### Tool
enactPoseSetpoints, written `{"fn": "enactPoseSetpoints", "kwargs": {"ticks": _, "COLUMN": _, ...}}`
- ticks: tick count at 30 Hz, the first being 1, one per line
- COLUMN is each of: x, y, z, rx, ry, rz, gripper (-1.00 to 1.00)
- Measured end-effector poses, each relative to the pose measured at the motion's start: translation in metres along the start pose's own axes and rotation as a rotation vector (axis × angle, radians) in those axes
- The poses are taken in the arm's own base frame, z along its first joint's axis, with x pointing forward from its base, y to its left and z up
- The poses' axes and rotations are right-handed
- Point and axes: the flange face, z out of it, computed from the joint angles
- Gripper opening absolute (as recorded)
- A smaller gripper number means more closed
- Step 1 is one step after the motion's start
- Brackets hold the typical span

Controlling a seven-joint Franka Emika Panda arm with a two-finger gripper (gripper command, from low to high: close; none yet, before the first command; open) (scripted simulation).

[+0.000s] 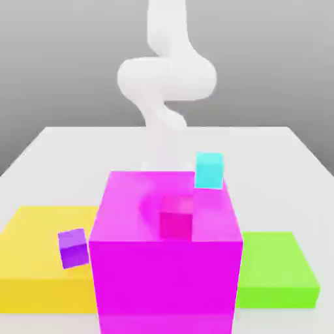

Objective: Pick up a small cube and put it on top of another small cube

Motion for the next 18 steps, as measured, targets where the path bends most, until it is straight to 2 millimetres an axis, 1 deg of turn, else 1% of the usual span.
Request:
{"fn": "enactPoseSetpoints", "kwargs": {"ticks": 5, "x": -0.016, "y": -0.035, "z": 0.074, "rx": -0.054, "ry": -0.101, "rz": -0.034, "gripper": 0.00}}
{"fn": "enactPoseSetpoints", "kwargs": {"ticks": 9, "x": -0.038, "y": -0.058, "z": 0.133, "rx": -0.098, "ry": -0.177, "rz": -0.064, "gripper": 0.00}}
{"fn": "enactPoseSetpoints", "kwargs": {"ticks": 14, "x": -0.079, "y": -0.082, "z": 0.206, "rx": -0.156, "ry": -0.268, "rz": -0.105, "gripper": 0.00}}
{"fn": "enactPoseSetpoints", "kwargs": {"ticks": 16, "x": -0.099, "y": -0.089, "z": 0.235, "rx": -0.181, "ry": -0.303, "rz": -0.123, "gripper": 0.00}}
{"fn": "enactPoseSetpoints", "kwargs": {"ticks": 18, "x": -0.125, "y": -0.097, "z": 0.263, "rx": -0.203, "ry": -0.340, "rz": -0.146, "gripper": 0.00}}
